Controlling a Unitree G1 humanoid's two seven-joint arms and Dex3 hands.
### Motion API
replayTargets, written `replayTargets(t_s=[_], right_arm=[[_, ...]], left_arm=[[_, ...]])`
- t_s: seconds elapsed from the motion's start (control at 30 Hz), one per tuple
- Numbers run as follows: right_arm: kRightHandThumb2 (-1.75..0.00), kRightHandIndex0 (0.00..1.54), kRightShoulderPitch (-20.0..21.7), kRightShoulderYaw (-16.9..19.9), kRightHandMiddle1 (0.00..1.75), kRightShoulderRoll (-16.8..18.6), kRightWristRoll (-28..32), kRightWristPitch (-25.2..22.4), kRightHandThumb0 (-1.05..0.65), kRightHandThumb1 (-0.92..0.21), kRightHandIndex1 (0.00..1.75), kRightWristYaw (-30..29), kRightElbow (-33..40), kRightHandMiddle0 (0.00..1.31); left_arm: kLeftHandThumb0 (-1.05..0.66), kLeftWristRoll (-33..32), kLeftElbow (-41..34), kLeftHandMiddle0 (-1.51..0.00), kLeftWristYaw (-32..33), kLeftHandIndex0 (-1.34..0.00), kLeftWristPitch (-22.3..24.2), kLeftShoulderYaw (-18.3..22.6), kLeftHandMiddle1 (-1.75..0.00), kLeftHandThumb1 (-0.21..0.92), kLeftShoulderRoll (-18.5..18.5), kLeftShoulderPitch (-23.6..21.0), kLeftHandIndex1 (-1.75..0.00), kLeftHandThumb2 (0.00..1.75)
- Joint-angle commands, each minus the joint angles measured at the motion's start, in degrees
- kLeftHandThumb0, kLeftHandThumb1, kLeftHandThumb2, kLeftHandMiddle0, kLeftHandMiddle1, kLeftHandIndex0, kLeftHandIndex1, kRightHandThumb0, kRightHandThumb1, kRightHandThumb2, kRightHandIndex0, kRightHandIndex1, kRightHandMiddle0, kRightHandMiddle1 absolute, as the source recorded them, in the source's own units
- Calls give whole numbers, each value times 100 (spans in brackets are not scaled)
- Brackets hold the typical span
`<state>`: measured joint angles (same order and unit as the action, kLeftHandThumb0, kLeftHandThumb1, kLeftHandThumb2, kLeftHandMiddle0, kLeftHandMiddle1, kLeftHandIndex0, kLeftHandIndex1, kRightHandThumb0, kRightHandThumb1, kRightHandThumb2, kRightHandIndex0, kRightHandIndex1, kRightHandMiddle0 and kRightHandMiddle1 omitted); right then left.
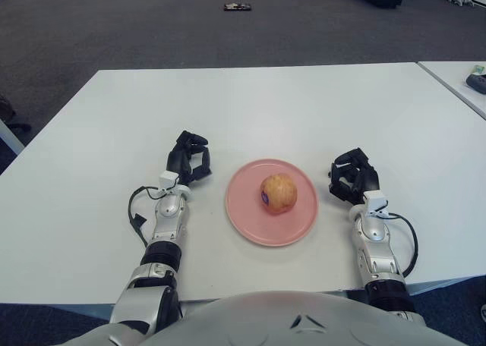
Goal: Put the apple into the plate.
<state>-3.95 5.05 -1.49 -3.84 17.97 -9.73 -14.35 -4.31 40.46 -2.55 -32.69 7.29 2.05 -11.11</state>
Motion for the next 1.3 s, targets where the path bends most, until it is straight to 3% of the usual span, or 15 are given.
replayTargets(t_s=[0.0,0.7,1.27], right_arm=[[-100,54,27,2,175,33,-18,-70,-40,-58,144,-27,-17,40],[-98,57,37,-10,175,54,-26,20,-40,-59,144,-22,-65,40],[-100,58,57,-28,175,77,-91,49,-40,-57,144,-92,-119,41]], left_arm=[[-45,12,76,-98,-53,-53,201,-40,-175,41,-25,215,-175,121],[-44,142,-383,-96,79,-52,673,-200,-175,42,-130,570,-175,119],[-46,172,-588,-101,27,-56,415,-251,-175,38,-220,811,-175,125]])
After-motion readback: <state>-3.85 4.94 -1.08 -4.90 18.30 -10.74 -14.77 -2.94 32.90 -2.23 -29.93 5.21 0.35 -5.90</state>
